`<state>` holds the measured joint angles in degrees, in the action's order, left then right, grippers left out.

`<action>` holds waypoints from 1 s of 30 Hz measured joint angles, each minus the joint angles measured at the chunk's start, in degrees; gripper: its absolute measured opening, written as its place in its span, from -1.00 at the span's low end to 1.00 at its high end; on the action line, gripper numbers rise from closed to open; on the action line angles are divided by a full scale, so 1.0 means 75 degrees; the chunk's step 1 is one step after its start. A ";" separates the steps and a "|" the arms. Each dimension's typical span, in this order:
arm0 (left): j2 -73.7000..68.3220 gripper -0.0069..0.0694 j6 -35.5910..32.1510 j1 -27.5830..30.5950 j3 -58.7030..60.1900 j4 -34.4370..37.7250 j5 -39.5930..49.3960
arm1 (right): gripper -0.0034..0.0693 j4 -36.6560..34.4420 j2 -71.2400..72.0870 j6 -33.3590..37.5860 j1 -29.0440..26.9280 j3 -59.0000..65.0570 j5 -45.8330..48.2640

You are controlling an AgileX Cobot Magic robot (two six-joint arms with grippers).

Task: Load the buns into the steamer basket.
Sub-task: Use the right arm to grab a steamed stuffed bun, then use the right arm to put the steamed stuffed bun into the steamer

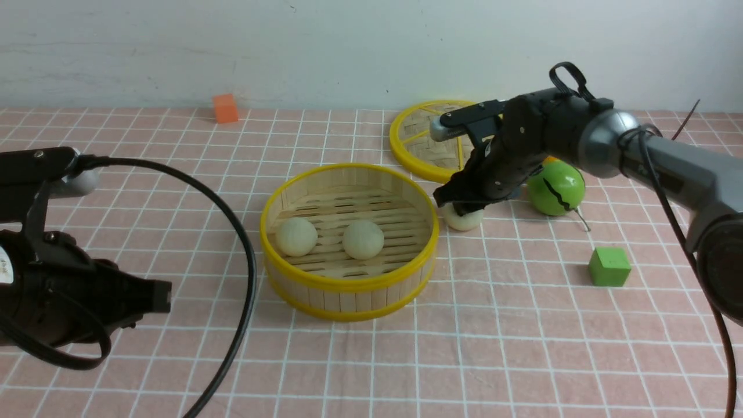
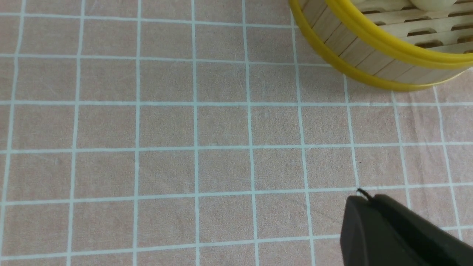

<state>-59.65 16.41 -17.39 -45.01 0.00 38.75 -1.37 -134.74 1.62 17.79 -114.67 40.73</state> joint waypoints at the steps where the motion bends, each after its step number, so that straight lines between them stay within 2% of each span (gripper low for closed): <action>1: 0.0000 -0.82 0.0000 0.0000 0.0000 0.0000 0.0000 | -0.37 0.0000 0.0010 0.0000 0.0000 0.0000 -0.0002; 2: 0.0000 -0.82 0.0000 0.0000 0.0000 0.0000 0.0000 | -0.57 0.0000 0.0027 0.0000 0.0000 0.0000 -0.0020; 3: 0.0000 -0.82 0.0000 0.0000 0.0000 0.0000 0.0000 | -0.60 0.0008 0.0039 0.0000 0.0000 0.0000 -0.0020; 5: 0.0000 -0.81 0.0000 0.0000 0.0000 0.0000 0.0000 | -0.85 0.0023 0.0123 0.0000 0.0000 0.0000 -0.0012; 6: 0.0000 -0.81 0.0000 0.0000 0.0000 0.0000 0.0000 | -0.87 0.0023 0.0177 0.0000 0.0000 0.0000 0.0048; 14: 0.0000 -0.79 0.0000 0.0000 0.0000 0.0000 0.0000 | -0.87 -0.0047 0.0848 0.0007 0.0077 -0.0190 0.0512; 19: 0.0000 -0.78 0.0000 0.0000 0.0000 0.0000 0.0000 | -0.87 -0.0480 0.1354 0.0339 0.0737 -0.0444 0.0847; 24: 0.0000 -0.77 0.0000 0.0000 0.0000 0.0000 0.0000 | -0.87 -0.0740 0.1096 0.0522 0.1317 -0.0452 0.0885; 30: 0.0000 -0.75 0.0000 0.0000 0.0000 0.0070 0.0032 | -0.85 -0.0715 0.0420 0.0547 0.1380 -0.0452 0.0906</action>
<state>-59.65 16.41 -17.39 -45.01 0.53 38.99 -6.73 -131.58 5.72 28.14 -118.06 47.53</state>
